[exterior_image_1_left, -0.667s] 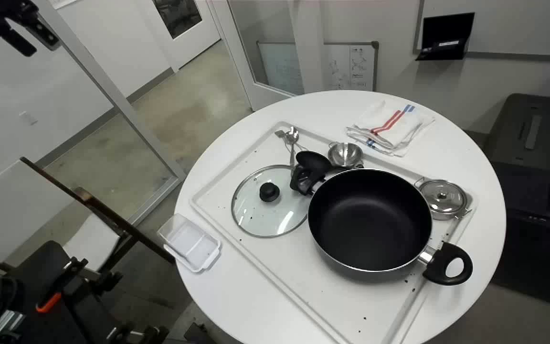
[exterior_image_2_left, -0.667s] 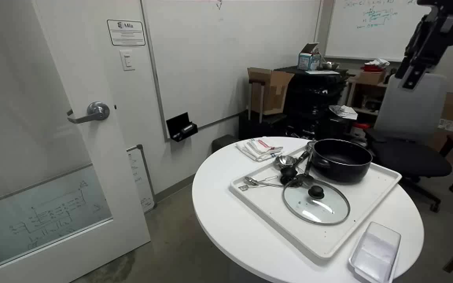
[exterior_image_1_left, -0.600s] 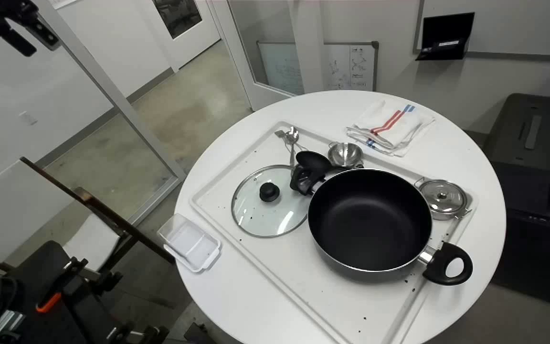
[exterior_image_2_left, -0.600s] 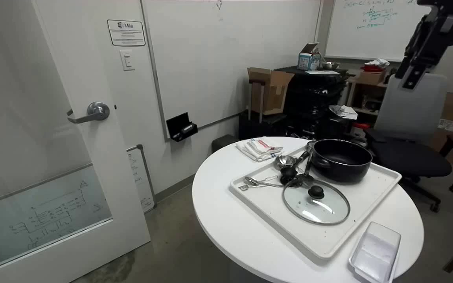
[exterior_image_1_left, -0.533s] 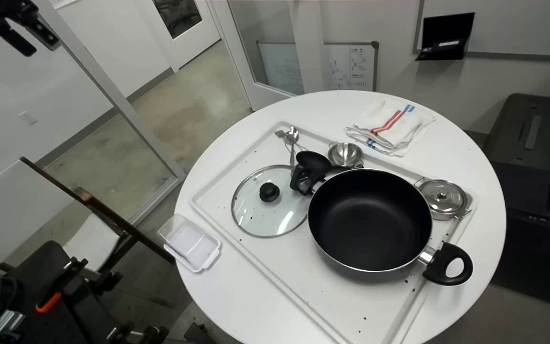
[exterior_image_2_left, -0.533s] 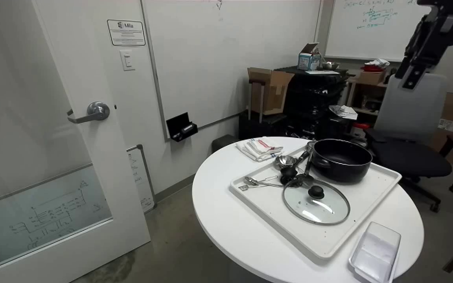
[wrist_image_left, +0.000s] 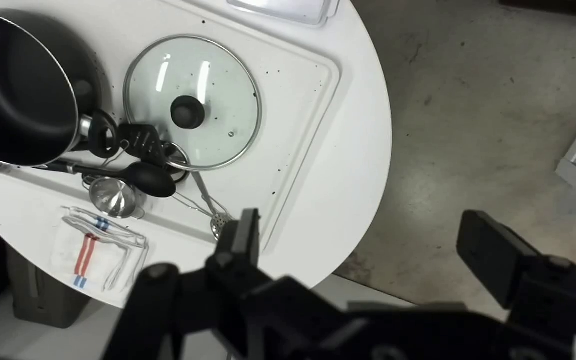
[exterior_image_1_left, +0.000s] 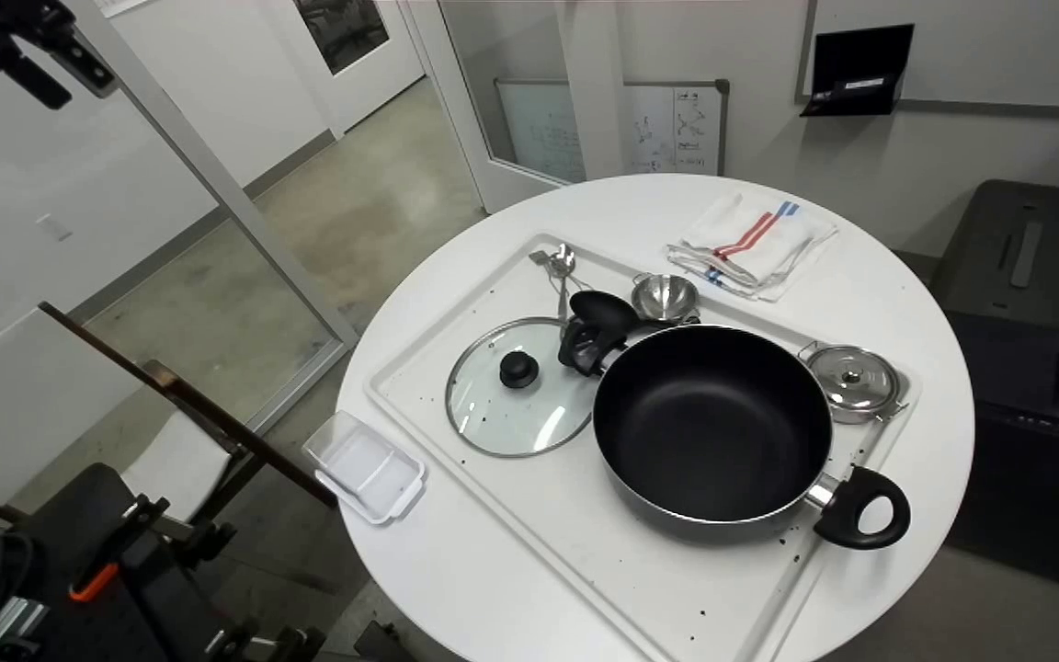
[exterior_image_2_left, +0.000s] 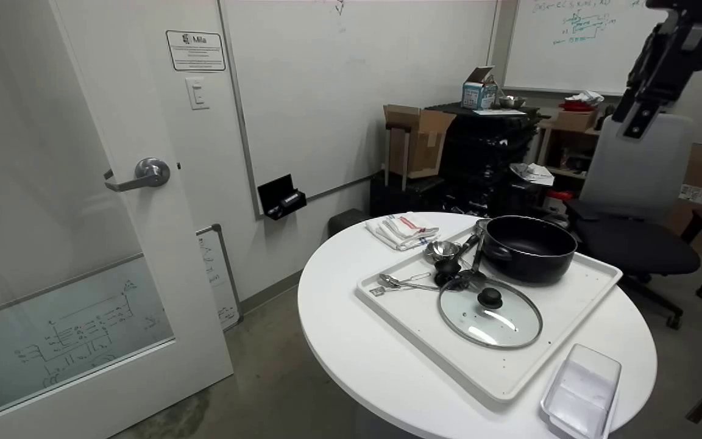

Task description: Pick up the lid and cover the pot

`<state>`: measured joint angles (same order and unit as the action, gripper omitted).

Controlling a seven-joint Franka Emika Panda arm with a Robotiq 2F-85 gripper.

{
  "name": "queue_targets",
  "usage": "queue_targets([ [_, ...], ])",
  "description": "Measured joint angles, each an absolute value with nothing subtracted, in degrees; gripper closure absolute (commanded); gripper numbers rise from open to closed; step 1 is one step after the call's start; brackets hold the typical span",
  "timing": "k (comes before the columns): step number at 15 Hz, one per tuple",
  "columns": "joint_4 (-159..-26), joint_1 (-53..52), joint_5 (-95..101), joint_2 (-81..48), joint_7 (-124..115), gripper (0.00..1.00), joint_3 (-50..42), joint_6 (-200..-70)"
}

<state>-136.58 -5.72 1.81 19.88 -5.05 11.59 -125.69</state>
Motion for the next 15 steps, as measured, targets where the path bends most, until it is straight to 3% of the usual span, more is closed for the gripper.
queue_targets([
  [15,-128.1,-2.8,1.8,2.0,-5.1,0.00,5.1,-125.8],
])
